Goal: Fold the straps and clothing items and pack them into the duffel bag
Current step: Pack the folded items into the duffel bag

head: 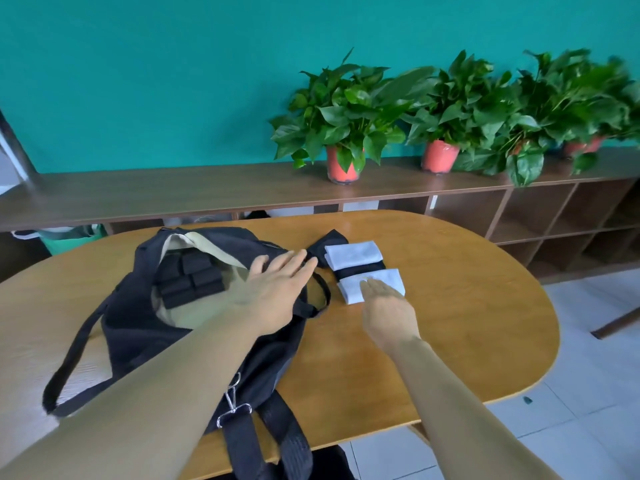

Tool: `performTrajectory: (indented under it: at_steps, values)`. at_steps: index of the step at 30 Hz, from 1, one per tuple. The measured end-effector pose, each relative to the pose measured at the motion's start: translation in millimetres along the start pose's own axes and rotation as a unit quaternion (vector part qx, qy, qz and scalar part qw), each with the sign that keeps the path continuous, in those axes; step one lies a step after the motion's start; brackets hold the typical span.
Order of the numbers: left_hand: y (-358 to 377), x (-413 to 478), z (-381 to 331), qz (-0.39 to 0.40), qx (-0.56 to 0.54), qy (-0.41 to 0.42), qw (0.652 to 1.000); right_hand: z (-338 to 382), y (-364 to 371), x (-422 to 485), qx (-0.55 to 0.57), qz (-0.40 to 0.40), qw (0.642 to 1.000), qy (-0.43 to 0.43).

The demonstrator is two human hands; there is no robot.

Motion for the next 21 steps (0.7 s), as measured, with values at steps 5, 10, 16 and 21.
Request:
performTrajectory:
  at_steps: [5,10,16,21]
  values:
    - [10,23,-36,0.018,0.004,0.03,0.999,-32,14,16,-0.045,0.043,0.998,-0.002]
    - [22,41,-43,0.036,0.017,0.033,0.999,-44,29,34,-0.069,0.049,0.996,-0.027]
    - [39,55,-48,0.059,0.023,0.031,0.997,-48,29,31,-0.068,0.058,0.996,0.006]
    - [47,50,-57,0.082,0.02,0.03,0.996,-40,20,20,-0.095,0.073,0.993,0.011]
Point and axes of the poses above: each hand's wrist, its own x-axis towards the middle knuckle, its own y-axis out of the palm, z = x × y, the point moved 4 cm from there along x, towards the middle knuckle, and after that the axes turned 5 degrees about -x, right-handed, at the moved point
